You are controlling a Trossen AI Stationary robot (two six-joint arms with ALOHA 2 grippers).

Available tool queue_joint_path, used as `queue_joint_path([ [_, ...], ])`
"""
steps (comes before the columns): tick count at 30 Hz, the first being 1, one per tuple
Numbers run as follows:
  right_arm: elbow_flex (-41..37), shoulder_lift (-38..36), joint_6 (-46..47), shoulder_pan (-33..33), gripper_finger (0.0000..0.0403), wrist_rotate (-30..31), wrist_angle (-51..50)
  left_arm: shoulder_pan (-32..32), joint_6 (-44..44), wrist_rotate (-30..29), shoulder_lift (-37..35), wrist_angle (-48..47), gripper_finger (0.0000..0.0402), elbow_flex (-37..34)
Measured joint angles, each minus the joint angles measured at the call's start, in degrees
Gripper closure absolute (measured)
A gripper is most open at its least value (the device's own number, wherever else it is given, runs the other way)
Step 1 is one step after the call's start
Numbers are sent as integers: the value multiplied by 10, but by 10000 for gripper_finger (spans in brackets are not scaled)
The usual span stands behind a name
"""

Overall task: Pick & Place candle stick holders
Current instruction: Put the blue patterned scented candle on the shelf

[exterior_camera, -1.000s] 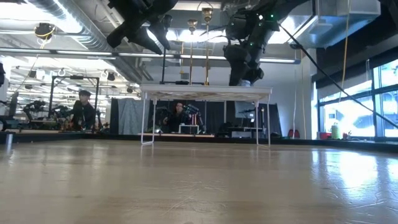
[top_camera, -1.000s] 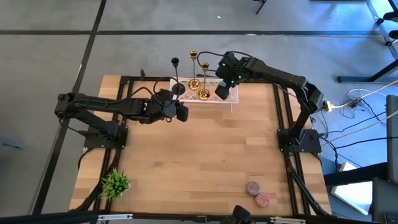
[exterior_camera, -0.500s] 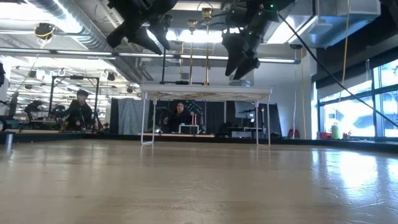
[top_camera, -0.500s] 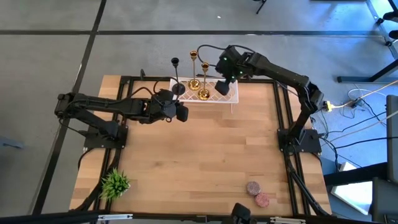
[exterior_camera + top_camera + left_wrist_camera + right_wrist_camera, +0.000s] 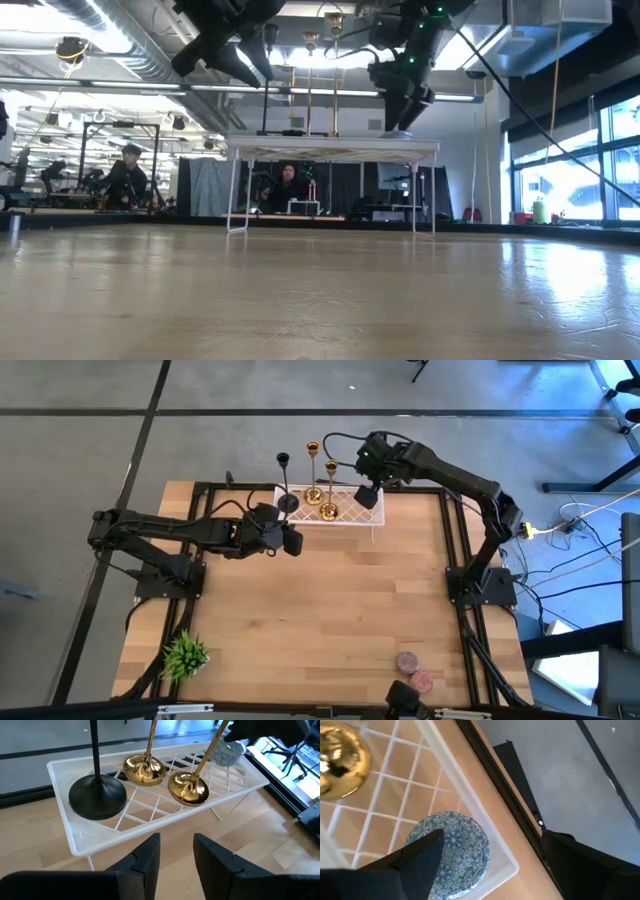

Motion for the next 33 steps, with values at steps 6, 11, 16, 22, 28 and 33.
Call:
queue_joint_path([
  [6, 0, -5, -1, 3, 64, -39, 15, 0, 1, -10, 0, 0, 288, 0],
  [11, 0, -6, 7, 3, 64, -89, 19, 0, 1, -10, 0, 0, 288, 0],
  [16, 0, -30, 13, 3, 64, -120, 26, 0, 1, -10, 0, 0, 288, 0],
  [22, 0, -75, -26, 3, 64, -126, 38, 0, 6, -9, 0, 0, 288, 0],
  [28, 0, -116, 33, 3, 59, -65, 16, 0, 43, 30, 0, 0, 288, 0],
  [33, 0, -142, 86, 3, 57, -42, -18, 0, 39, 49, 0, 0, 288, 0],
])
